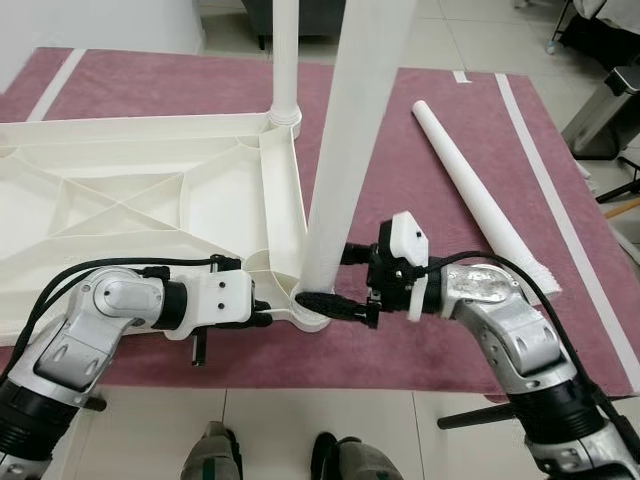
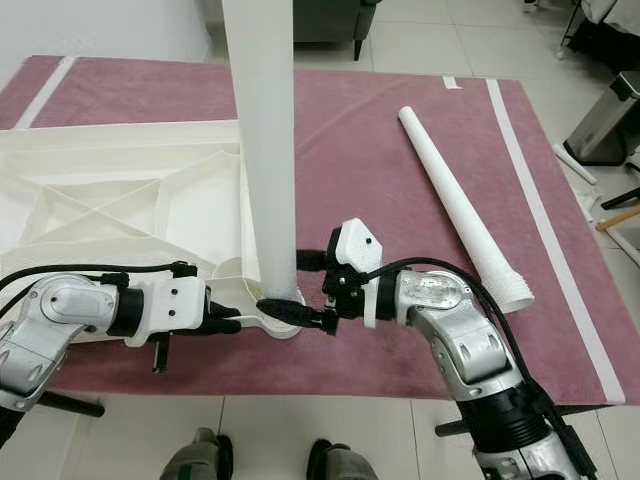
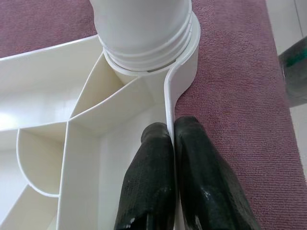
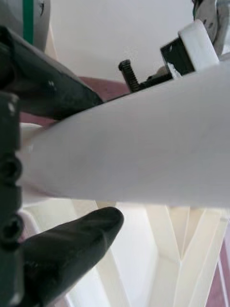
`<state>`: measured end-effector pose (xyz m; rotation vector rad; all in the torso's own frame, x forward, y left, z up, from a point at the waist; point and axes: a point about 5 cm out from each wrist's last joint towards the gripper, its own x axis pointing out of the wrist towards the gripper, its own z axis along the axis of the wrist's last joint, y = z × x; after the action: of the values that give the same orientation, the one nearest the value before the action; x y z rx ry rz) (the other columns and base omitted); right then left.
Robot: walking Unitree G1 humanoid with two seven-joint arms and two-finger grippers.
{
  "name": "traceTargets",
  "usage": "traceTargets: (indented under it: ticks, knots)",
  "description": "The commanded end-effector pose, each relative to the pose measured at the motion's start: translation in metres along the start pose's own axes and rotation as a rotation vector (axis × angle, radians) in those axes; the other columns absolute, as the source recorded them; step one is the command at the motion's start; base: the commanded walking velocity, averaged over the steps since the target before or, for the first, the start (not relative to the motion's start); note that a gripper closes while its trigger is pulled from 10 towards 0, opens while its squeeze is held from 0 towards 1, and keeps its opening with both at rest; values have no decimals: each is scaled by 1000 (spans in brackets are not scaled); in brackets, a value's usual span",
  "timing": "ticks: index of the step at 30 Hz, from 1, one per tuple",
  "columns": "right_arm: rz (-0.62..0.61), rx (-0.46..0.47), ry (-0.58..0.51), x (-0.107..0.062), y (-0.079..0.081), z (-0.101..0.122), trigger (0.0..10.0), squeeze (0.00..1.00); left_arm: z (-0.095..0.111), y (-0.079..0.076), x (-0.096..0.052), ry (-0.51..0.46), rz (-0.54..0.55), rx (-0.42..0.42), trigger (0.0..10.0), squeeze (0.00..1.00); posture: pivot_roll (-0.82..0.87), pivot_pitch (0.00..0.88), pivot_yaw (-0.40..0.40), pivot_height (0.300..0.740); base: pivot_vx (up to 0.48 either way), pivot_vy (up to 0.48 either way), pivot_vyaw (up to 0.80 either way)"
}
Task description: Building children table
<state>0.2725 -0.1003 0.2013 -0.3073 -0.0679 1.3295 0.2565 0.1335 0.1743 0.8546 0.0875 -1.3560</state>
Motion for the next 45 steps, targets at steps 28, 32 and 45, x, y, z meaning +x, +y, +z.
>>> traceTargets:
  ticks: [28,32,45]
  knots:
    - [54,-18,82,38,-7,-23,0,0,19,10,9,-104,110,-12,0,0,150,158,-21,740,0,0,0]
    - [-148,-5,126,45,-19,-29,0,0,18,28,12,-91,206,-30,0,0,153,158,-27,740,0,0,0]
    - [-755,182,213,70,-36,-43,0,0,9,79,40,11,378,-95,0,0,127,161,-2,740,0,0,0]
